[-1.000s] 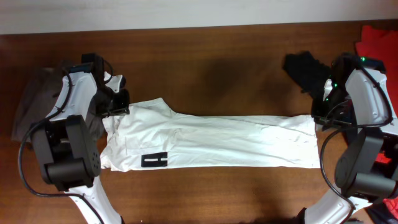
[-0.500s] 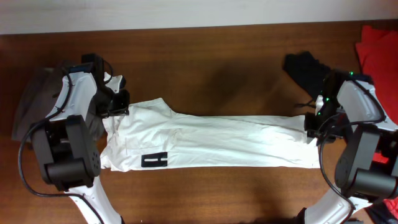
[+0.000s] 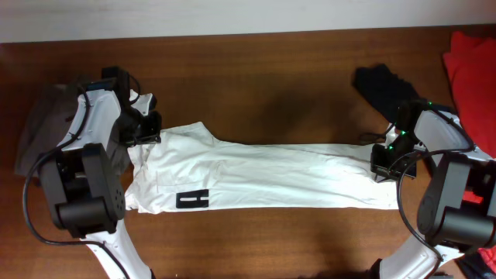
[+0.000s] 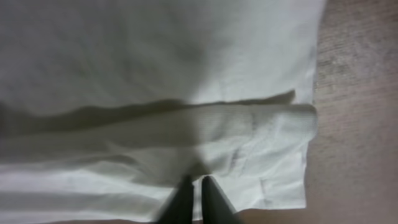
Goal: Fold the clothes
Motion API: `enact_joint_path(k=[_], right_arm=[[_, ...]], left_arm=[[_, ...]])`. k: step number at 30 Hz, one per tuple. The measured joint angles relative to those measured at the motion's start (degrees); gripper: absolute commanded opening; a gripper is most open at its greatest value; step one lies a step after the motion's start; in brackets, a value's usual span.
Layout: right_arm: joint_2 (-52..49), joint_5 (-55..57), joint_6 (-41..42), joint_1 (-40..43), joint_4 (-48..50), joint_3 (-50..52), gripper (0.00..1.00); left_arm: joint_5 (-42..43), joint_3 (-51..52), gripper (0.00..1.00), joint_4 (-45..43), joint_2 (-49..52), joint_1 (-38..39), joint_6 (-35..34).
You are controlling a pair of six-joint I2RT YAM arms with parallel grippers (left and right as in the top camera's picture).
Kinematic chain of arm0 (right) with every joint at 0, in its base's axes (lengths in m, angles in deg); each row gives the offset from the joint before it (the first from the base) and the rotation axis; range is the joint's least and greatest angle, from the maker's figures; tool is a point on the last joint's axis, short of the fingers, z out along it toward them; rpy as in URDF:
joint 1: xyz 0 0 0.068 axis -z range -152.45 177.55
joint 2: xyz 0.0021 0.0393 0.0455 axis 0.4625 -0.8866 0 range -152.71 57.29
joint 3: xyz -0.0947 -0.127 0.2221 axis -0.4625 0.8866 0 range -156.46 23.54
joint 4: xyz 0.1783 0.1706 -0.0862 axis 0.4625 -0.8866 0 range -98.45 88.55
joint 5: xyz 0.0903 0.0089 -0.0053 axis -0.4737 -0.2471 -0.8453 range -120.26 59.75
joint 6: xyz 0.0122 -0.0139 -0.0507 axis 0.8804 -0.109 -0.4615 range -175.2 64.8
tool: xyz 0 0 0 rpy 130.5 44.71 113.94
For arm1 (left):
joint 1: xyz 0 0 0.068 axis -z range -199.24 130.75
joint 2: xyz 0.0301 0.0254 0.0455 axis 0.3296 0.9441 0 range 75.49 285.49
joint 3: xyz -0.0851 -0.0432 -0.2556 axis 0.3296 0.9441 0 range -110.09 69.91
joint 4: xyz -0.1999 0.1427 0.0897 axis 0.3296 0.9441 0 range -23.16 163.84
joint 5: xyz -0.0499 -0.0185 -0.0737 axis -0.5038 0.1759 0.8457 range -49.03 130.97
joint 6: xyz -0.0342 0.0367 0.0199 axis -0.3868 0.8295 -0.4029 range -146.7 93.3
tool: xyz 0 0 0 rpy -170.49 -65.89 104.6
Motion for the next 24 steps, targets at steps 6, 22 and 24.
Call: enact_joint_path(k=[6, 22, 24], right_arm=[[0.0, 0.1, 0.0, 0.0, 0.0, 0.1, 0.04], [0.0, 3.8, 2.3, 2.7, 3.7, 0.1, 0.35], [0.0, 2.7, 2.2, 2.7, 4.3, 0.1, 0.35]], left_arm=[[0.0, 0.0, 0.00, 0.0, 0.0, 0.0, 0.0], [0.0, 0.0, 0.00, 0.0, 0.0, 0.0, 0.0], [0.0, 0.0, 0.00, 0.0, 0.0, 0.0, 0.0]])
